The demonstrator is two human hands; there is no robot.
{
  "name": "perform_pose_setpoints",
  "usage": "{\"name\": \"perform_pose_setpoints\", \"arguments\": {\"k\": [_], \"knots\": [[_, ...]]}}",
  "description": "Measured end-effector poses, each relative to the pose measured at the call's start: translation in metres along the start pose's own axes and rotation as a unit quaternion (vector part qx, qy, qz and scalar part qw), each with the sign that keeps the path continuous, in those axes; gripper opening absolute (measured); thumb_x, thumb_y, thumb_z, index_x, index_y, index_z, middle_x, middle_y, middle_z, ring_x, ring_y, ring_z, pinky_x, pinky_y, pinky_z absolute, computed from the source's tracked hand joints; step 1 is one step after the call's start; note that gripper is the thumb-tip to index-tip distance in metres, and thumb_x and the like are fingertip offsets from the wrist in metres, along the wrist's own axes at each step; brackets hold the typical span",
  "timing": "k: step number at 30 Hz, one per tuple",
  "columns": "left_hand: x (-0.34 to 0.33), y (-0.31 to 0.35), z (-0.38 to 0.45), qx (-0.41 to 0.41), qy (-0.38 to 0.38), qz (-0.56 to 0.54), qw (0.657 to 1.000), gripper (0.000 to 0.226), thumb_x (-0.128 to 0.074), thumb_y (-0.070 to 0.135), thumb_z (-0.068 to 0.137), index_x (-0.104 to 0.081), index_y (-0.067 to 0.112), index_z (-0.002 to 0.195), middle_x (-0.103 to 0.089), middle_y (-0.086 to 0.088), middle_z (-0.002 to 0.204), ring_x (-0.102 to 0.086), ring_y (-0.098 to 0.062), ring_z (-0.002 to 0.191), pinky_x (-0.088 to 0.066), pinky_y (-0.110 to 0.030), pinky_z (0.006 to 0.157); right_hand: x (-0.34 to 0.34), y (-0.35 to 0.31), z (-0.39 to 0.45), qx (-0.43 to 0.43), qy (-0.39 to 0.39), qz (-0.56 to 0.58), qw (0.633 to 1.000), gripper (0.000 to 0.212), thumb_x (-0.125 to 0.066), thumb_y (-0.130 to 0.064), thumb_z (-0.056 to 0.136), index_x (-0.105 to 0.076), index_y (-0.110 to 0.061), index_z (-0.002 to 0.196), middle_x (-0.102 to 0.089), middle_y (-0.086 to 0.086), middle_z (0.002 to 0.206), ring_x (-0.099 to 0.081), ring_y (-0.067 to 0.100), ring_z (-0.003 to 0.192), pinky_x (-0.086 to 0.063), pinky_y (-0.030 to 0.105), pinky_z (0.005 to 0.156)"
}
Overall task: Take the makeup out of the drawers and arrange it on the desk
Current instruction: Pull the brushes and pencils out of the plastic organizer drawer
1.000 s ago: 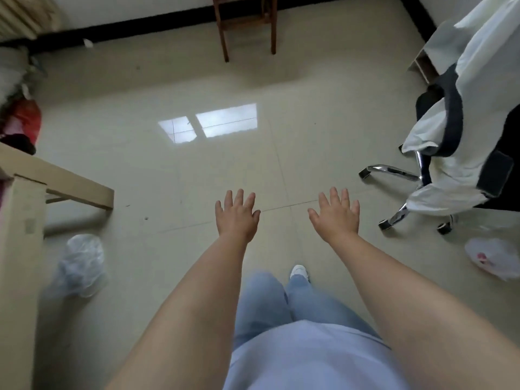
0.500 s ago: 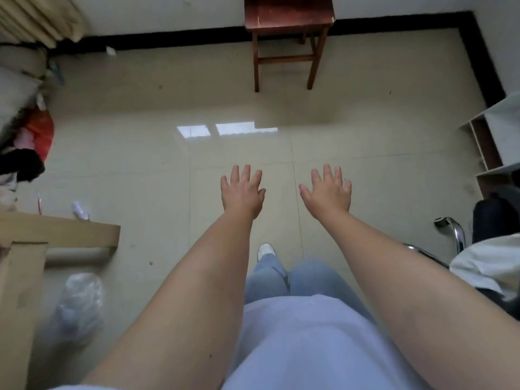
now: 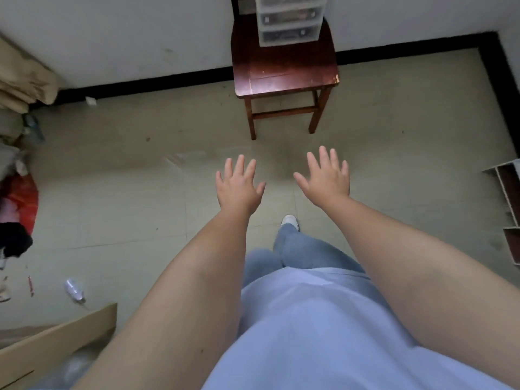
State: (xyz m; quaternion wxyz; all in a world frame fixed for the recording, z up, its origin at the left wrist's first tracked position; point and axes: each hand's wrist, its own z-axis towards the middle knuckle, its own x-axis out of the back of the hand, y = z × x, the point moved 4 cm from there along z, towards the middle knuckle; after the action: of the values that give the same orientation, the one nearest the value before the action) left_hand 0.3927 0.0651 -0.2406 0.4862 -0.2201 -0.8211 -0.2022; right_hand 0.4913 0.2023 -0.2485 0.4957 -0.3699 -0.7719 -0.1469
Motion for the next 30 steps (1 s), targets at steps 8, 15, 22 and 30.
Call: {"name": "perform_pose_setpoints", "arguments": {"k": [8,15,22,30], "knots": [[0.099,0.003,0.183,0.023,0.025,-0.017,0.999,0.06,-0.04,0.043,0.093,-0.018,0.025,0.146,-0.009,0.0,0.157,-0.003,-0.024,0.145,-0.009,-0.044,0.117,0.092,-0.024,0.175,-0.007,-0.002,-0.014,1.0,0.064,-0.032,-0.051,0.092,-0.016,-0.018,0.145,-0.006,0.007,0.156,-0.001,0.025,0.144,-0.007,0.046,0.115],[0.174,0.013,0.338,-0.049,0.03,0.008,0.998,0.06,-0.042,0.041,0.093,-0.019,0.024,0.146,-0.012,-0.001,0.157,-0.005,-0.025,0.145,-0.008,-0.044,0.116,0.156,-0.055,0.309,-0.065,0.001,0.033,0.997,0.063,-0.032,-0.049,0.093,-0.016,-0.017,0.145,-0.007,0.008,0.156,-0.002,0.026,0.144,-0.009,0.045,0.115],[0.212,0.047,0.443,-0.09,-0.015,0.036,0.995,0.061,-0.043,0.04,0.093,-0.02,0.022,0.146,-0.013,-0.002,0.157,-0.004,-0.025,0.145,-0.008,-0.045,0.117,0.193,-0.066,0.409,-0.095,0.001,0.145,0.985,0.059,-0.036,-0.042,0.094,-0.021,-0.013,0.143,-0.015,0.009,0.154,-0.008,0.026,0.143,-0.014,0.044,0.115],[0.214,0.087,0.518,-0.084,-0.05,0.05,0.994,0.059,-0.046,0.03,0.093,-0.022,0.015,0.145,-0.013,-0.006,0.156,-0.005,-0.027,0.145,-0.01,-0.044,0.117,0.187,-0.052,0.508,-0.211,-0.114,0.419,0.876,0.048,-0.039,-0.026,0.095,-0.031,-0.009,0.139,-0.04,0.012,0.141,-0.042,0.027,0.126,-0.036,0.032,0.1]]}}
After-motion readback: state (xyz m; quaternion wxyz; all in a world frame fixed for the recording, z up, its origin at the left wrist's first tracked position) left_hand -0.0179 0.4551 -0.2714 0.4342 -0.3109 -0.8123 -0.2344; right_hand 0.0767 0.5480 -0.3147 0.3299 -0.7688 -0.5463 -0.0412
